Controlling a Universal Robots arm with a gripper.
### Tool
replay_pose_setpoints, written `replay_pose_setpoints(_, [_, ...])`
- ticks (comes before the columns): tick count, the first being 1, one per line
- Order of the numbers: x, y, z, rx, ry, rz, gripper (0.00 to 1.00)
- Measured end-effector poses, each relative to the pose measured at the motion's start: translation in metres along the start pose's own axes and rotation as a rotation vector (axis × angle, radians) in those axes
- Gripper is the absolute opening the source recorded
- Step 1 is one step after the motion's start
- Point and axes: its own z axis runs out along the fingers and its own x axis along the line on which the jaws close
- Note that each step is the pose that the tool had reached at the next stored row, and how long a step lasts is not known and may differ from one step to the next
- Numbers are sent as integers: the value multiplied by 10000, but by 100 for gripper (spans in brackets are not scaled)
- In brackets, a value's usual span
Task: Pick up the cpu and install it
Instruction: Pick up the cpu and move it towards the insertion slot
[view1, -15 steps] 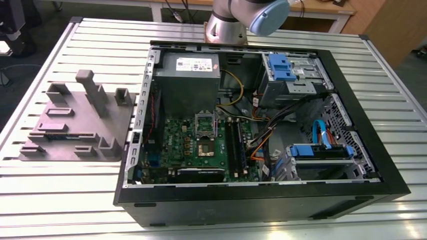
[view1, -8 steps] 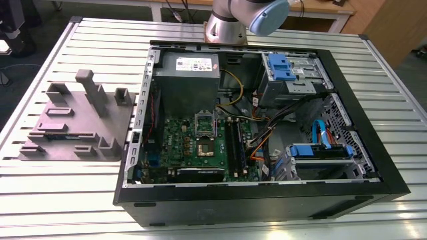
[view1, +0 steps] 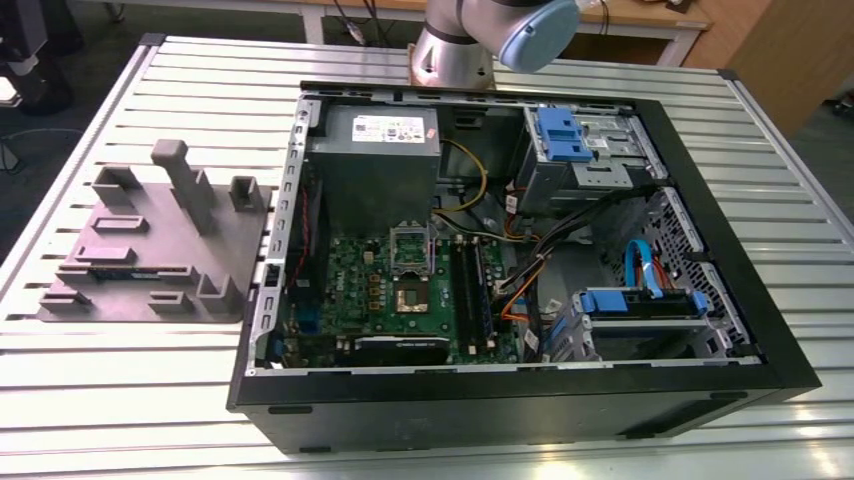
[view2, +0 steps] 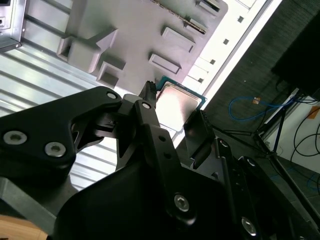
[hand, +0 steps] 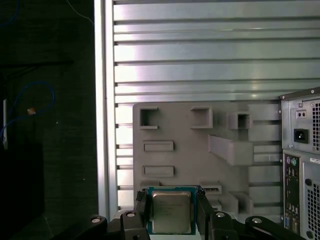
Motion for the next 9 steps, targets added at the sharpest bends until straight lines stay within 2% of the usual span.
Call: replay_pose_setpoints(9, [0, 0, -56, 0, 0, 0, 47])
